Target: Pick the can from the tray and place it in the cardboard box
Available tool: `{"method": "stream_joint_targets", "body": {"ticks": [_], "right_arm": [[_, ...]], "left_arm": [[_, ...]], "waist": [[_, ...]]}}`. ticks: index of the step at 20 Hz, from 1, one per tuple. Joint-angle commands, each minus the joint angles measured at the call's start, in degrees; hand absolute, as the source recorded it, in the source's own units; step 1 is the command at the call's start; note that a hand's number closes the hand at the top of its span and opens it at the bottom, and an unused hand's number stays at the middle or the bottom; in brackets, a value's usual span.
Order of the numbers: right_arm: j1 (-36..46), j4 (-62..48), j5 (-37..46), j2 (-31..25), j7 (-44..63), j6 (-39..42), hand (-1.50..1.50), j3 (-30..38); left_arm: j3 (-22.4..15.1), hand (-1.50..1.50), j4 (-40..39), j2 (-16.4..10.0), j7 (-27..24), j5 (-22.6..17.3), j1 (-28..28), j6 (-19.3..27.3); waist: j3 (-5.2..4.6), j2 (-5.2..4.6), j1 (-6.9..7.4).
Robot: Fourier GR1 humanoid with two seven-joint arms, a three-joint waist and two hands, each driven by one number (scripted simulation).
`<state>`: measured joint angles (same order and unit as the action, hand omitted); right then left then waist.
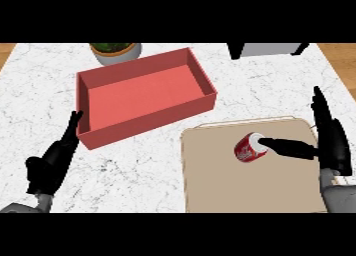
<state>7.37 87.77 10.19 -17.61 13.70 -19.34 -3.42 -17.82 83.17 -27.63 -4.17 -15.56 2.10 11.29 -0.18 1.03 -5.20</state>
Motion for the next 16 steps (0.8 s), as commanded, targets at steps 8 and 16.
{"method": "stream_joint_targets", "body": {"ticks": [8, 16], "right_arm": [[-11.92, 5.58, 39.73, -5.85, 20.31, -10.03, -1.50, -13.20], [-13.03, 27.40, 46.82, -1.82, 46.75, 14.43, -1.50, -22.32]], "left_arm": [[-4.45, 0.00, 5.66, 1.06, 1.77, 2.93, 4.49, -1.12], [-5.84, 0.00, 6.68, 1.85, 5.25, 4.05, 8.57, -1.84]], "waist": [[-0.59, -0.10, 0.84], [-0.29, -0.27, 2.84]]}}
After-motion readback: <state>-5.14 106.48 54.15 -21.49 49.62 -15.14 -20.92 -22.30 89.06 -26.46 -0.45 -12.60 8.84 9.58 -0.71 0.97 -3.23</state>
